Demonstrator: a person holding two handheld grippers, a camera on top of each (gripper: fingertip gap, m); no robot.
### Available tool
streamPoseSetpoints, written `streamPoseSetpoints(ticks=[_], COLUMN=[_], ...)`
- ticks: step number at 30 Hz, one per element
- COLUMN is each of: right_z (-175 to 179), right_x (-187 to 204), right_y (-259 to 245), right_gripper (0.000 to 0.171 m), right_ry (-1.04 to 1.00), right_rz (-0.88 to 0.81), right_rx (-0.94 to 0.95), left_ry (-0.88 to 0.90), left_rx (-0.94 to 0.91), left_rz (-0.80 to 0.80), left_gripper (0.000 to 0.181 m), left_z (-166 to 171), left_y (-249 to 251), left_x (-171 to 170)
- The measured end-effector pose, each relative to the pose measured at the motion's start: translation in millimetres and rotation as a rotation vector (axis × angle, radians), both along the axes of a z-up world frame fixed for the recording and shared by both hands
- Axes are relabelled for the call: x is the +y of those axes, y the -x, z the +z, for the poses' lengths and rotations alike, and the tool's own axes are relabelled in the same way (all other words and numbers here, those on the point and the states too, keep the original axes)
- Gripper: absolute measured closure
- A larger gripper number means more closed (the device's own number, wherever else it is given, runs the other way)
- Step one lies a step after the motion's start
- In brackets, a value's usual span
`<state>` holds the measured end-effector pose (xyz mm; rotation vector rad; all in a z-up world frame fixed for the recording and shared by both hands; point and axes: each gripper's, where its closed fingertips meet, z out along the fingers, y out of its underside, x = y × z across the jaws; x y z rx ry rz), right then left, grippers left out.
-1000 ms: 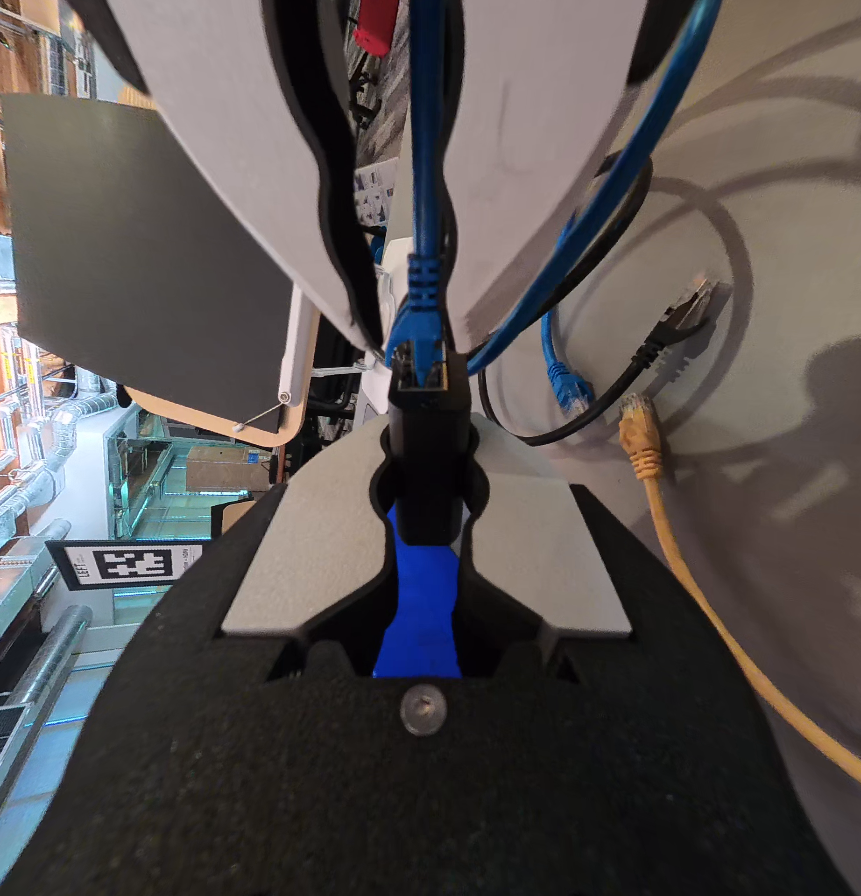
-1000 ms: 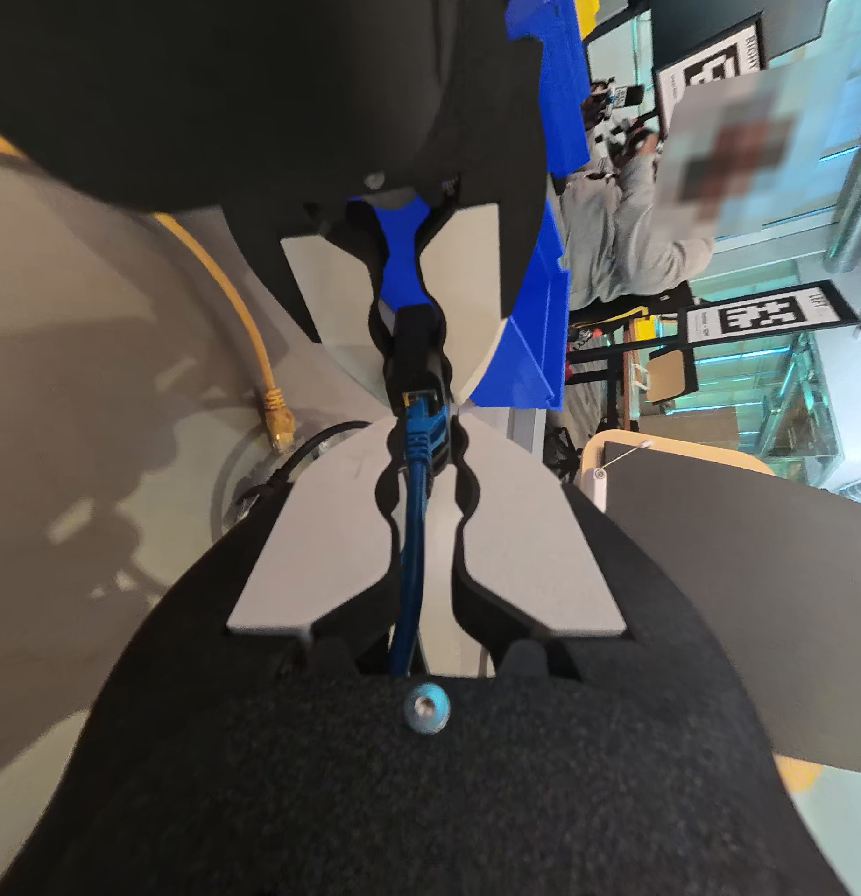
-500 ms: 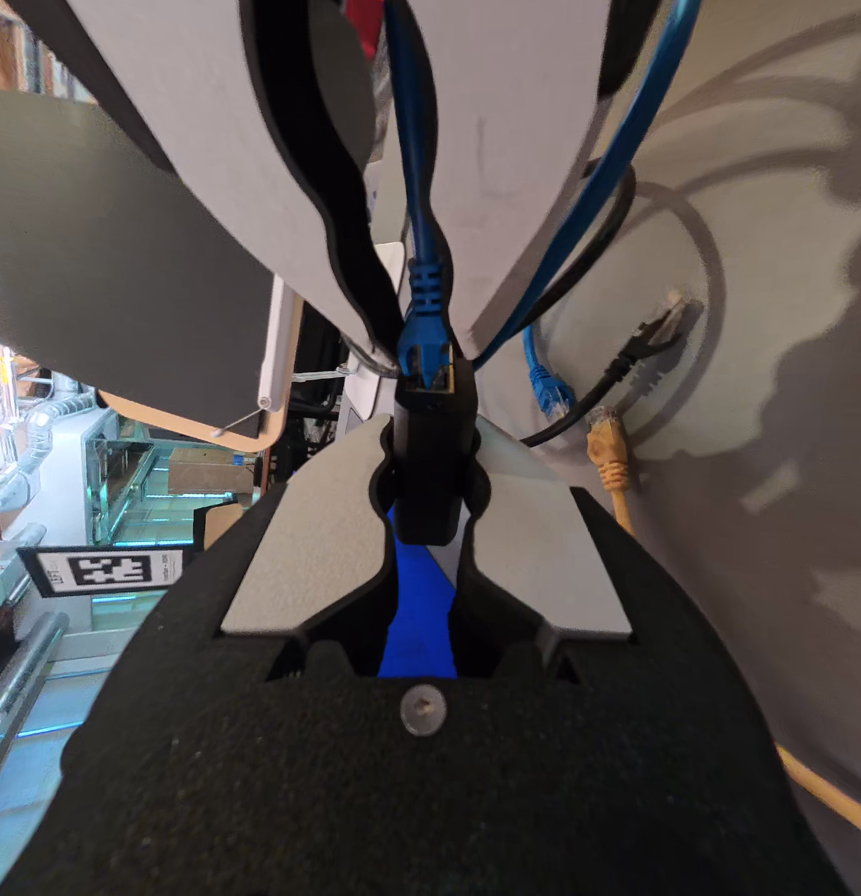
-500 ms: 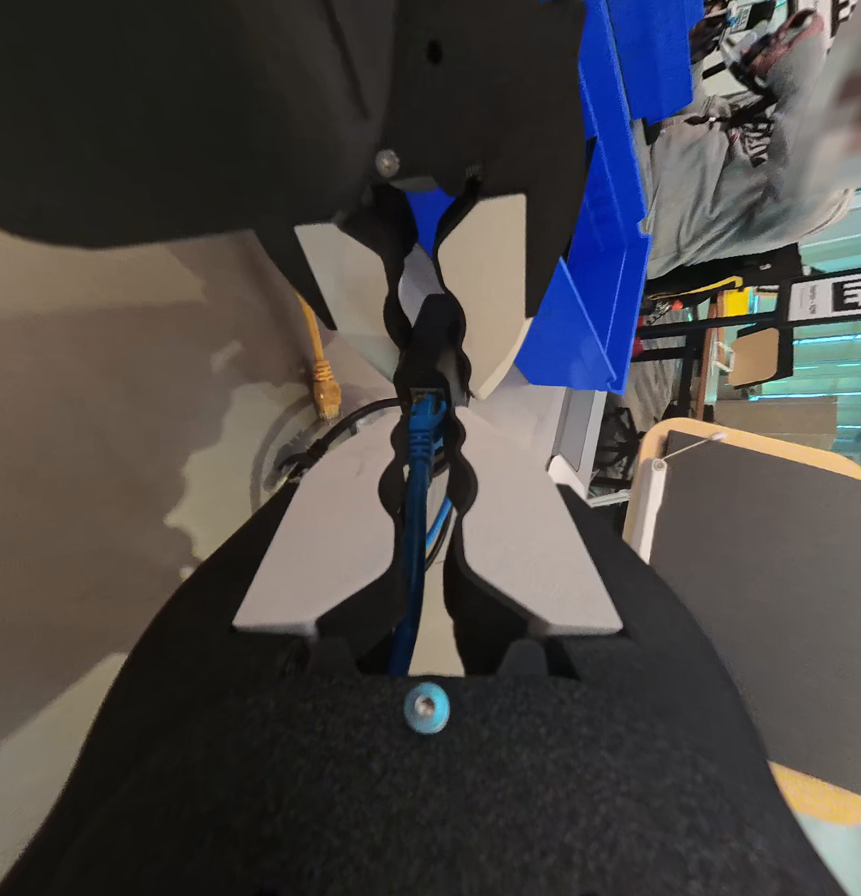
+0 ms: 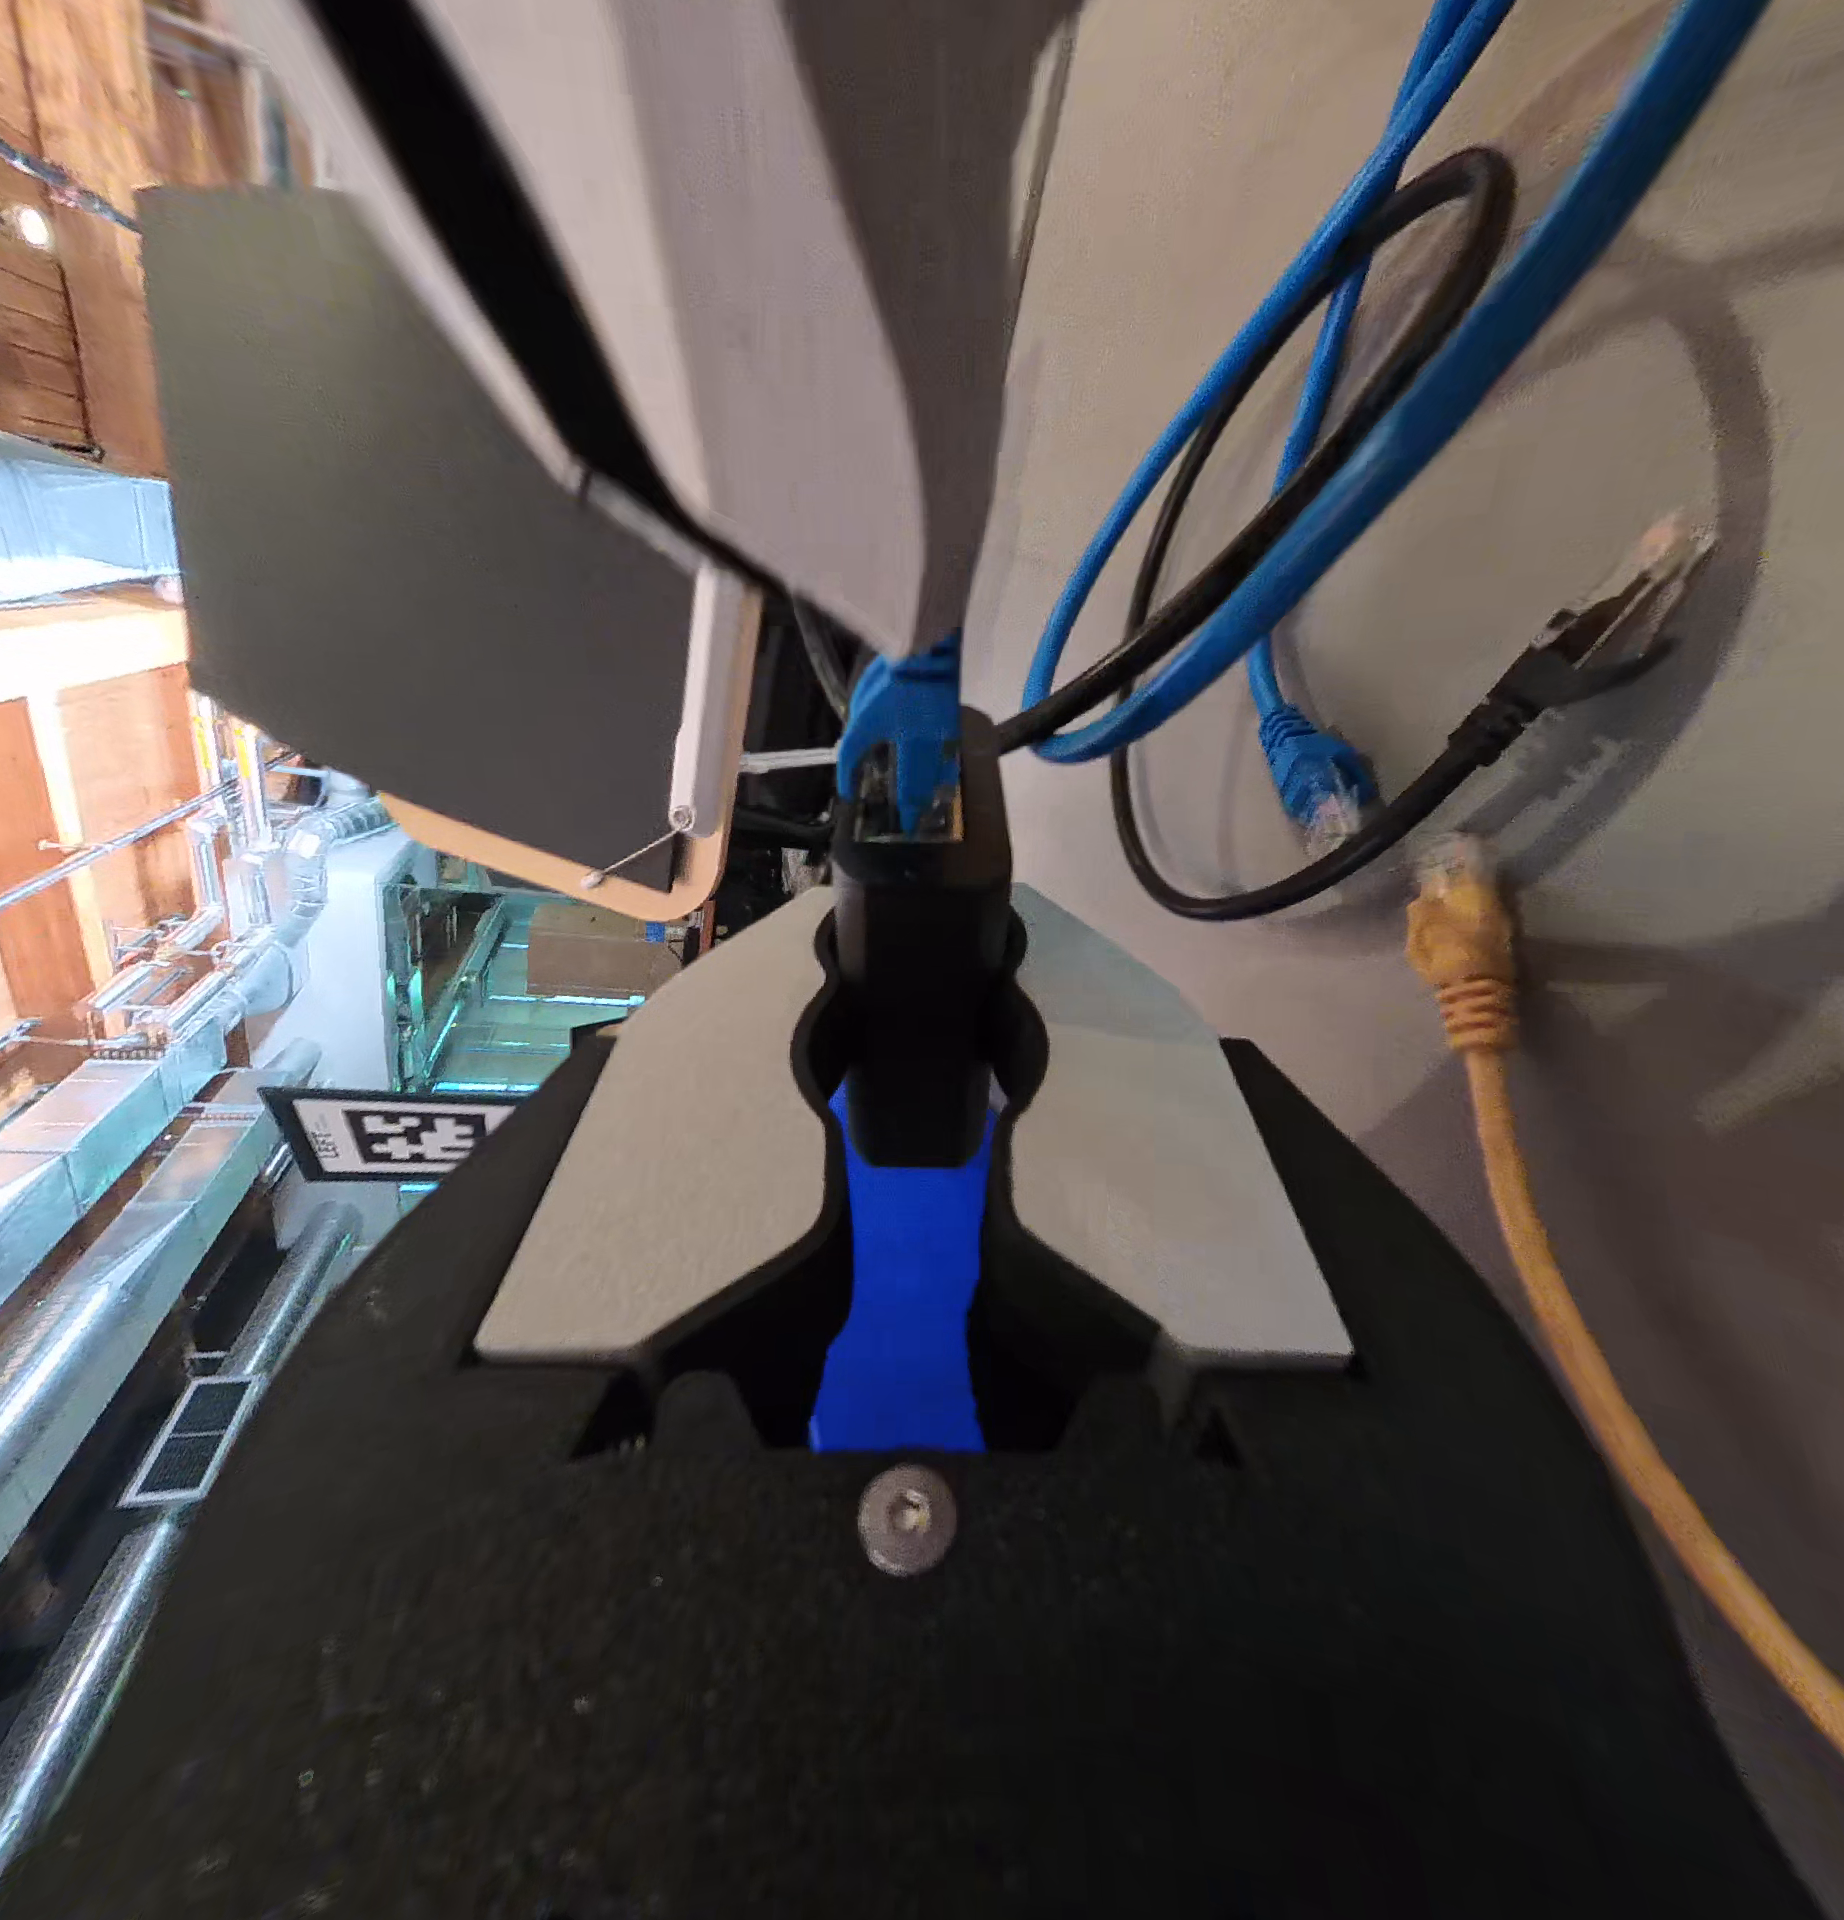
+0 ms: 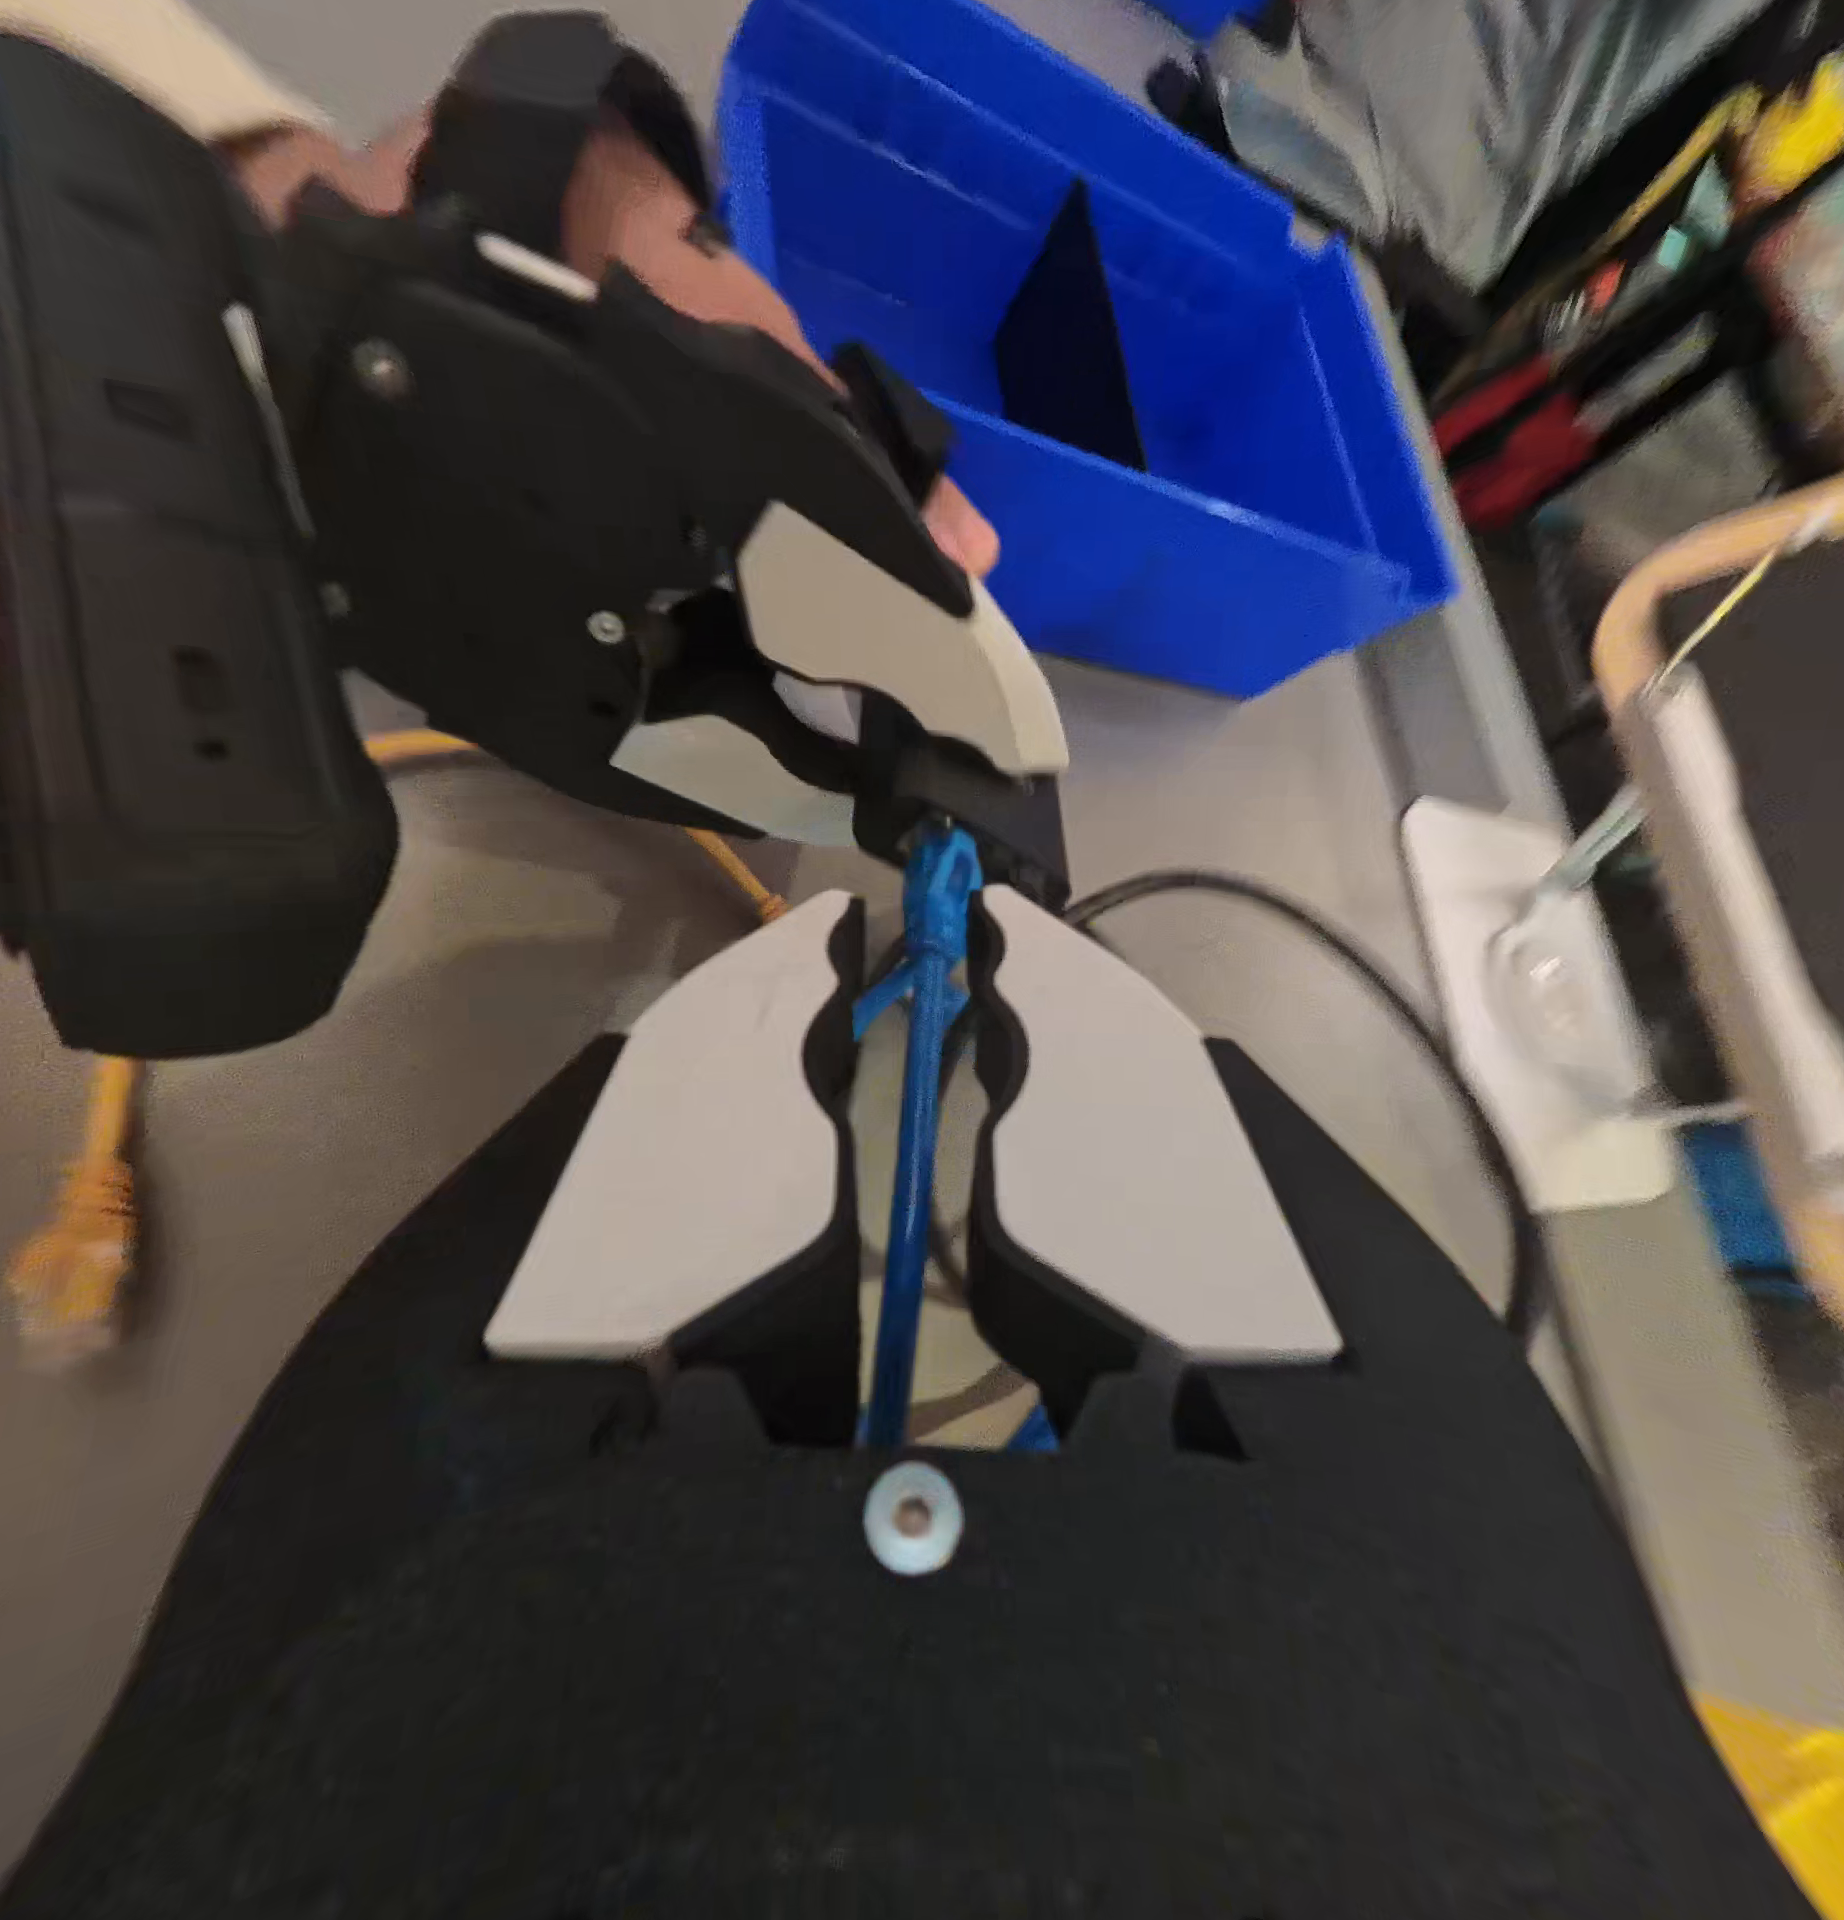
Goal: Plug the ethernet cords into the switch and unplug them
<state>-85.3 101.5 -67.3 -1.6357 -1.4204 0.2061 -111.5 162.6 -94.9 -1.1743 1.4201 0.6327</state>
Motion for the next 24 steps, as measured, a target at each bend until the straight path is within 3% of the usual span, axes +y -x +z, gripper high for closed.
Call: streamPoseSetpoints(ticks=[4,10,16,24], right_z=[1,-7,-6,-11], right_x=[-4,1,7,7], right_y=[-4,-4,-4,-5], right_gripper=[0.148,0.155,0.159,0.159], right_ry=[0.221,0.308,0.424,0.375], right_rz=[-0.092,-0.169,-0.275,-0.289], right_rx=[0.168,0.249,0.49,0.451], left_ry=[-0.049,-0.125,-0.103,-0.103], left_rx=[-0.009,0.036,0.02,0.025], left_rz=[0.021,0.043,0.057,0.054], left_gripper=[0.157,0.157,0.157,0.157], left_z=[9,11,10,9], left_y=[8,6,7,4], left_x=[3,0,1,-1])
